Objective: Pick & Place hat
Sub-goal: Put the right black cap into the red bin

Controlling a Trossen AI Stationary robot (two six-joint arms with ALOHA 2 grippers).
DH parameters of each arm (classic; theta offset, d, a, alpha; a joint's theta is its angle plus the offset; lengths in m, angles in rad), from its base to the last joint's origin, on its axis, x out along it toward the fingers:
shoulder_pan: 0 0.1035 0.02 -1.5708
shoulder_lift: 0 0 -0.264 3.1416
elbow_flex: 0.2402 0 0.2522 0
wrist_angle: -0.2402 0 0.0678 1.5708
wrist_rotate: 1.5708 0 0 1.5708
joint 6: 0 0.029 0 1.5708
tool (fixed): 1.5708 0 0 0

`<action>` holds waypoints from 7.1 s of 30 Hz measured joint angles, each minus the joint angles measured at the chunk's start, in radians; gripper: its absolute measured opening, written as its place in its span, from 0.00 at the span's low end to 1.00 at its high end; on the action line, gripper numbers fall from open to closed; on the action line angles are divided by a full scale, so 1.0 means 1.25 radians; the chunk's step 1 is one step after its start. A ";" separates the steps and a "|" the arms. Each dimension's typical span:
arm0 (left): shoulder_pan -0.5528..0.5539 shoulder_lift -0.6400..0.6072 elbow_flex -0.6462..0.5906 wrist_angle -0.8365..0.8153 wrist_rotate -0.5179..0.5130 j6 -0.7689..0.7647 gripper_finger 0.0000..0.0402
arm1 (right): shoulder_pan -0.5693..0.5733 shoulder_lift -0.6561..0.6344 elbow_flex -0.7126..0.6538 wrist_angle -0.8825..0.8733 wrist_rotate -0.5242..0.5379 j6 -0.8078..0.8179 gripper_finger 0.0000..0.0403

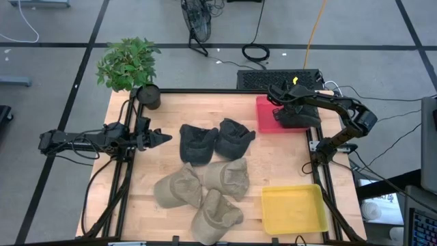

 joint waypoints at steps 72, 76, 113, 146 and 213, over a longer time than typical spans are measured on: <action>0.000 0.000 0.000 0.000 -0.007 0.025 0.13 | 0.312 0.001 0.382 0.185 -0.400 -0.346 0.33; 0.000 0.000 0.000 0.000 -0.007 0.025 0.13 | 0.421 0.001 0.382 0.211 -0.399 -0.431 0.33; 0.003 0.000 0.000 0.034 0.001 0.015 0.13 | 0.520 0.430 0.733 0.259 -0.381 -0.635 0.32; 0.003 0.000 0.000 0.034 0.036 0.020 0.13 | 0.465 0.380 0.521 -0.058 -0.334 -0.266 0.42; 0.003 0.000 0.000 0.033 0.035 0.012 0.13 | 0.391 -0.050 0.418 0.001 -0.058 -0.006 0.00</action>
